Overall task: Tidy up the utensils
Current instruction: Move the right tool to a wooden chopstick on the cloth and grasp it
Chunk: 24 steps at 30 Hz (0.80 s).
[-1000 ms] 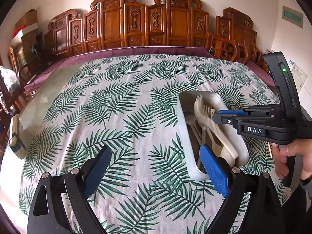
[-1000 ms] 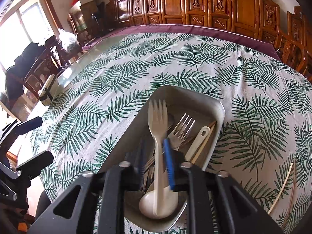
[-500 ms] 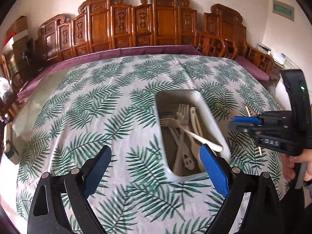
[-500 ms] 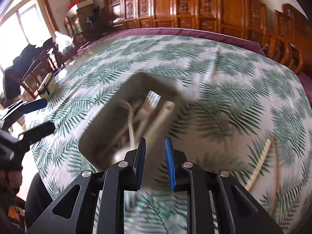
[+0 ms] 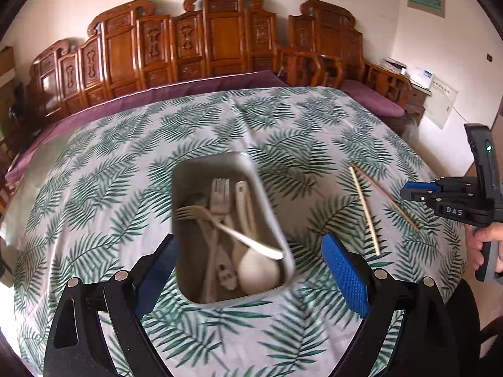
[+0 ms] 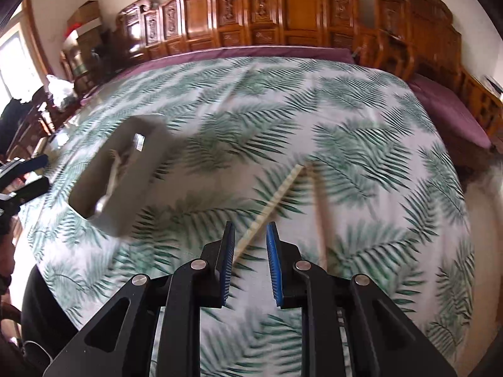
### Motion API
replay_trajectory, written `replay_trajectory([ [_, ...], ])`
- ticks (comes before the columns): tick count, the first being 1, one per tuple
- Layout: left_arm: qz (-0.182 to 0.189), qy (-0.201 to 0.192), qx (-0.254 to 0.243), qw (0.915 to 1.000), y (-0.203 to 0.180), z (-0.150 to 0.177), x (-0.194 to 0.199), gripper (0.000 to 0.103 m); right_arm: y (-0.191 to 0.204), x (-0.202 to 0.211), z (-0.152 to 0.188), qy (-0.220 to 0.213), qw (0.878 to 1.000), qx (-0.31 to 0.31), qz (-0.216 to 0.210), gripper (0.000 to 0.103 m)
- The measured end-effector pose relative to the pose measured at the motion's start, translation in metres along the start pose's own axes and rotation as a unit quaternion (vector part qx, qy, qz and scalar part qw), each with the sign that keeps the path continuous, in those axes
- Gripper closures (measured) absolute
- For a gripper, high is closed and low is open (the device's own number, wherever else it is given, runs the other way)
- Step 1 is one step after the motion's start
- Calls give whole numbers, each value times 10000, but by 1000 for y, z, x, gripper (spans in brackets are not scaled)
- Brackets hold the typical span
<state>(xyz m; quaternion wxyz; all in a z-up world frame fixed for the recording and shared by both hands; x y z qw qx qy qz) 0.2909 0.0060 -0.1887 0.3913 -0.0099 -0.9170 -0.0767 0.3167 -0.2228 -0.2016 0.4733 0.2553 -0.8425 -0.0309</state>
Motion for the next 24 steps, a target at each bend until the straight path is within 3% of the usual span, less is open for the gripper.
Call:
replay_trajectory([
  [11, 164, 92, -318, 9993, -50, -4, -8, 15, -54, -32, 27, 505, 9983, -146, 266, 80],
  [18, 310, 289, -544, 9976, -88, 3, -23, 15, -63, -49, 20, 627, 9973, 35, 388, 81],
  [24, 415, 487, -691, 9956, -117, 10, -40, 15, -69, -60, 16, 777, 9956, 250, 470, 94],
])
Point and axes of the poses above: each gripper's, at about its wrist camera, not at the fingertips, and x roughly against the way its jaws point, y to its left, z to its underside, the point moved 6 cm from there along -x, roughly the way its jaws point, and after that the axes turned 12 degrees about -z, right-handed, at the moved point
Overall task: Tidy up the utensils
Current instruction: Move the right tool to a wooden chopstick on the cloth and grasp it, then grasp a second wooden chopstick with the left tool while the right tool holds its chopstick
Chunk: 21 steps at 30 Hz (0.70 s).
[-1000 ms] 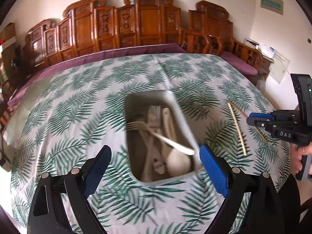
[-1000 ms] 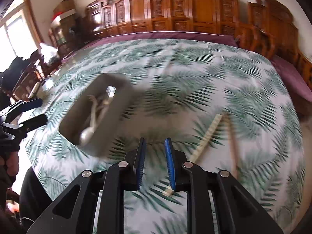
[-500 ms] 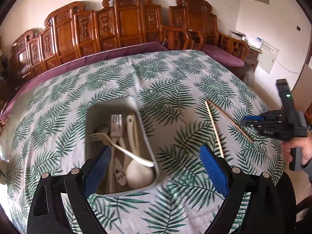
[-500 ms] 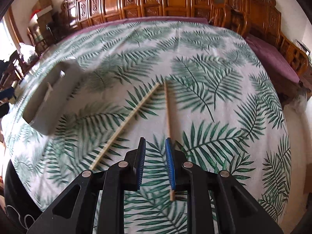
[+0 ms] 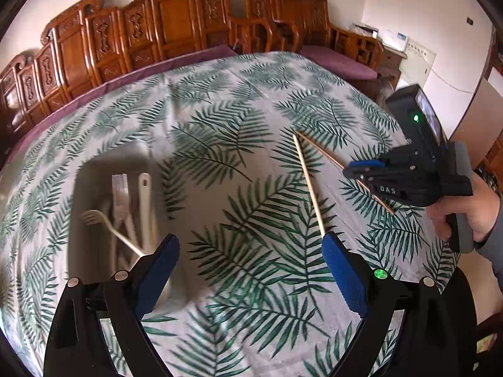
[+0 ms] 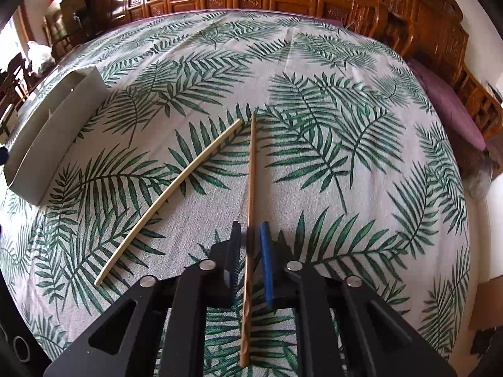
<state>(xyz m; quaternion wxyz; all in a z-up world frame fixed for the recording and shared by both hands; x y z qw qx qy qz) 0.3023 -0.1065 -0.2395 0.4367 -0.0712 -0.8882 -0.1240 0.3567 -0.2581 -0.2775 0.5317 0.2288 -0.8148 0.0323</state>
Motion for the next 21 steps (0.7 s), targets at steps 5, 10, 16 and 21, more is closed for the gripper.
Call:
replay_trajectory([
  [5, 49, 106, -98, 9999, -16, -1, -11, 15, -4, 5, 10, 49, 10000, 30, -52, 97],
  [10, 123, 186, -167, 9996, -32, -4, -24, 15, -11, 14, 24, -18, 9998, -203, -78, 97],
  [16, 262, 271, -246, 9990, -54, -11, -41, 15, -14, 20, 36, -138, 9987, -454, -196, 97],
  [21, 411, 335, -285, 9982, -71, -21, -54, 35, -15, 21, 37, -131, 9986, -477, -177, 97],
])
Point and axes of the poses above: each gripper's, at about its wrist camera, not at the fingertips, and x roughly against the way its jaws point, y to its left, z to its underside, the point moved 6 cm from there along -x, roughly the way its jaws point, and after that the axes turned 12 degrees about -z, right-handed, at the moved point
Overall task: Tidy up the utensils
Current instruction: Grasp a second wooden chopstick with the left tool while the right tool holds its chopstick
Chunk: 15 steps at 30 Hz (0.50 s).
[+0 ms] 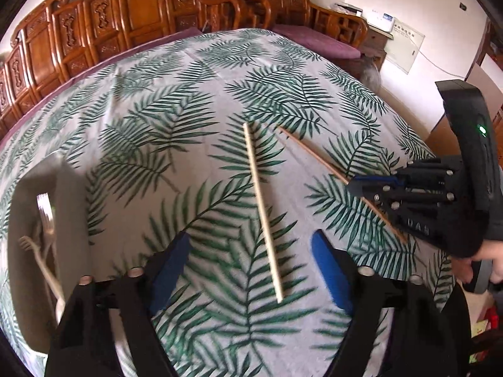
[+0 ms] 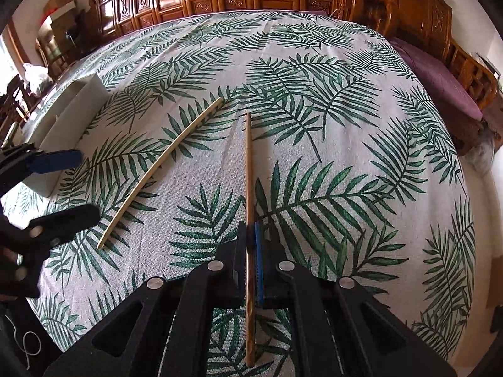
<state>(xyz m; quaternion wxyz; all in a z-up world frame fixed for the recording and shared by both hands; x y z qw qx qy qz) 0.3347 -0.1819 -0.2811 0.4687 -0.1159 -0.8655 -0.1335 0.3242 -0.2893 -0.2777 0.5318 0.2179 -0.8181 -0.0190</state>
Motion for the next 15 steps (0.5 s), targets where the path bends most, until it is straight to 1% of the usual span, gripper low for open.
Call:
replay_trajectory([
  [2, -14, 18, -34, 10000, -4, -7, -6, 47, 0, 0, 1, -27, 10000, 12, 12, 97],
  [4, -25, 27, -28, 10000, -8, -16, -12, 52, -1, 1, 1, -65, 10000, -31, -68, 97],
  [7, -43, 75, -22, 10000, -12, -24, -21, 63, -5, 2, 1, -118, 9995, -202, -232, 97],
  [9, -109, 106, -54, 9999, -13, -28, -27, 67, -7, 2, 1, -130, 9991, -274, -300, 97],
  [11, -161, 130, -48, 9998, -13, -29, -32, 75, -6, 2, 1, -136, 9991, -267, -294, 97],
  [12, -178, 181, -18, 9997, -12, -29, -36, 77, -5, 2, 1, -144, 9992, -252, -286, 97],
  [13, -171, 230, 26, 9996, -11, -29, -39, 79, -5, 3, 2, -149, 9992, -249, -286, 97],
  [15, -151, 294, 113, 9994, -9, -29, -43, 80, -5, 3, 2, -157, 9991, -250, -292, 97],
])
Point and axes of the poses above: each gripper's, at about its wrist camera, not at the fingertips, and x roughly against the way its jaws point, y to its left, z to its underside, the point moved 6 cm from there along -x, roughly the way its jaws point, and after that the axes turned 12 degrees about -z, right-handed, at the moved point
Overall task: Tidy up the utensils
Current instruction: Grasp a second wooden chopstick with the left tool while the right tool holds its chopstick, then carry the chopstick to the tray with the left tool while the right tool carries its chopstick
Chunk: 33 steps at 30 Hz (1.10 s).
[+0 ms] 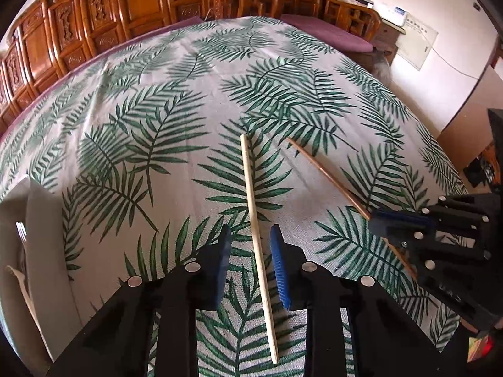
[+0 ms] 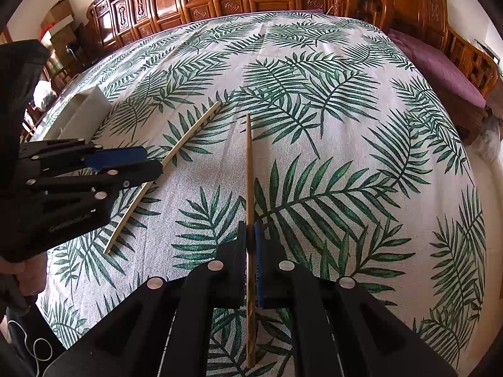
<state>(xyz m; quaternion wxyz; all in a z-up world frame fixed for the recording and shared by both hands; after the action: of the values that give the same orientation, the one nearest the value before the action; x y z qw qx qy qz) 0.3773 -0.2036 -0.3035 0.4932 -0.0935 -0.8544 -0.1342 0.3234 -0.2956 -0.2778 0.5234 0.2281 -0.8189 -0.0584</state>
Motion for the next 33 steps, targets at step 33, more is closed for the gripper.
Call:
replay_trajectory([
  [33, 55, -616, 80, 9981, 20, 0, 76, 99, 20, 12, -7, -144, 9993, 307, 168, 97],
])
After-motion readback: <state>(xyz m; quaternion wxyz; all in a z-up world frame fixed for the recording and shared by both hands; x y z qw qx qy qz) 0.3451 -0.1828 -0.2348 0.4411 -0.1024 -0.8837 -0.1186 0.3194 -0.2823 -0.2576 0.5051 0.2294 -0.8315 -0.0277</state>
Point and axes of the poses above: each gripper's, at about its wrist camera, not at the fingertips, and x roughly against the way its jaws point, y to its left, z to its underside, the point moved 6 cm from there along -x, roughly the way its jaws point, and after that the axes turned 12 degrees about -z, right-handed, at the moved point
